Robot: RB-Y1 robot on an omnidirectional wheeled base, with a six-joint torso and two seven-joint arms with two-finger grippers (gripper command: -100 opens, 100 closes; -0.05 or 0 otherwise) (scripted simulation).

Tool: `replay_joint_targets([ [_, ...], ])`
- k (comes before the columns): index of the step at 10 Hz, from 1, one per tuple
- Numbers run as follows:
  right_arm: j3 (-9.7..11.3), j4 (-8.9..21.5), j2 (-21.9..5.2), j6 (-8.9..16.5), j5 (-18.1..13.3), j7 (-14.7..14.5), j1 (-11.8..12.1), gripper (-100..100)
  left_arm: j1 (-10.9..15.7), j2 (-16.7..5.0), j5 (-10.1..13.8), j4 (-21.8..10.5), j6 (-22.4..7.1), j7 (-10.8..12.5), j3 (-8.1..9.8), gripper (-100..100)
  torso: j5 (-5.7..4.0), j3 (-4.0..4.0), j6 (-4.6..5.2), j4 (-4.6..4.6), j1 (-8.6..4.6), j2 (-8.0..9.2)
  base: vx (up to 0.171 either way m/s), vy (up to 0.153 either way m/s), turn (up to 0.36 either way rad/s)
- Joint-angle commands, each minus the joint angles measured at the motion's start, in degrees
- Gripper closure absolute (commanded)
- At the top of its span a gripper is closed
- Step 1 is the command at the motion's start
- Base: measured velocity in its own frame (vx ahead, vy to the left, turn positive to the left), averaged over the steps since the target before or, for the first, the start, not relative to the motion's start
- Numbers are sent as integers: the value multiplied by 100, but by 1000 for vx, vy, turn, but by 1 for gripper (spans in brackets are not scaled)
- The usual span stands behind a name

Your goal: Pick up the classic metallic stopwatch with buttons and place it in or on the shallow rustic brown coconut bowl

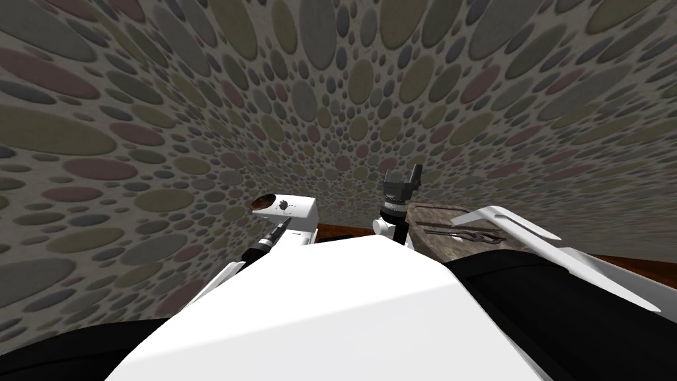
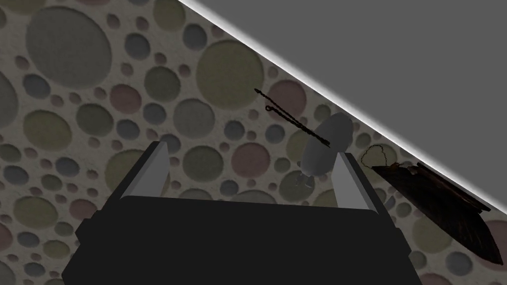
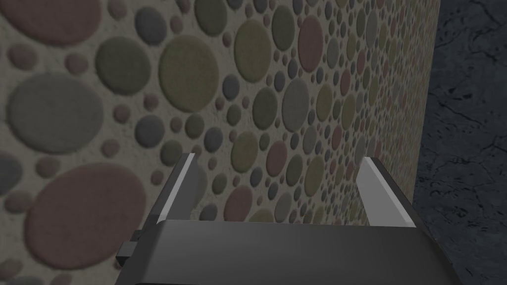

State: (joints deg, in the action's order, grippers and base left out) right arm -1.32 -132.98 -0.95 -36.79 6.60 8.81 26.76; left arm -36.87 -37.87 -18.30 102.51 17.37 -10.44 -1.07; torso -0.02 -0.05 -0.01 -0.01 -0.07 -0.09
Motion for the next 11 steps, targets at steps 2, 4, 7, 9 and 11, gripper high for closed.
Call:
replay_joint_targets([
  [2,0,0,0,0,0,0,0,0,104,-436,-82,-343,-161,14,125,-100,0,1,1,0,-2,1,14,-32,-150],
  [4,0,0,0,0,0,0,0,0,145,-670,-109,-459,-225,26,173,-100,0,0,-2,0,-1,0,16,-20,-62],
  [7,0,0,0,0,0,0,0,0,229,-1013,-158,-678,-351,52,266,-100,-1,0,-1,0,-3,-1,16,-24,-114],
  [9,0,0,0,0,0,0,0,0,308,-1320,-201,-879,-468,78,348,-100,1,1,0,0,-1,2,12,-24,-120],
  [11,0,0,0,0,0,0,0,0,376,-1587,-238,-1052,-569,99,416,-100,-1,0,-2,0,-4,1,17,-29,-102],
])
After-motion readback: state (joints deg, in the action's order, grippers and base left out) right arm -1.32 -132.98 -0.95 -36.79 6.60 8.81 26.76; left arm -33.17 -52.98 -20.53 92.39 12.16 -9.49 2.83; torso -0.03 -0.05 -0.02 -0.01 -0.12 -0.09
